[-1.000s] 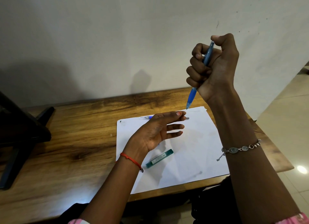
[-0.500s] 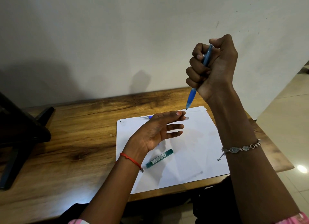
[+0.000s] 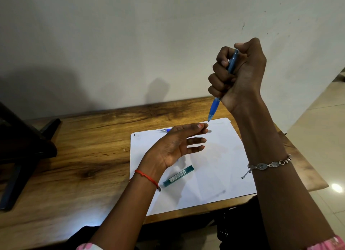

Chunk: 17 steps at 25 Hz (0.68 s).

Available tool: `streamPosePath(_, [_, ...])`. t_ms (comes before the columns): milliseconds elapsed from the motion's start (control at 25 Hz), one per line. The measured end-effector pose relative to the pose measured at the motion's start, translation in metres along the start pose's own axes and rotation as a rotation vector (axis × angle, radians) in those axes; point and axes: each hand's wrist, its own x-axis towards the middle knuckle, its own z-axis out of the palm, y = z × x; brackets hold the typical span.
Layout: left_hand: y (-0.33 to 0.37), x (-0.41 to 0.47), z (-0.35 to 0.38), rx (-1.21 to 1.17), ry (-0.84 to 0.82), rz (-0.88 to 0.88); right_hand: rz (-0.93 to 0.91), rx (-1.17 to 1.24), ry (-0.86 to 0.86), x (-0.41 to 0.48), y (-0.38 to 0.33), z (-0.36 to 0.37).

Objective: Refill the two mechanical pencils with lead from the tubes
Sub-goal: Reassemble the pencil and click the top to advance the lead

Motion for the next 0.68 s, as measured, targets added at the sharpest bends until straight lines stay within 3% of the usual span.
streamPosePath(680, [-0.0005,0.0013,0.0006,0.002,-0.006,-0.012,0.03,-0.014,-0.031,0.0014,0.0005,-0.001])
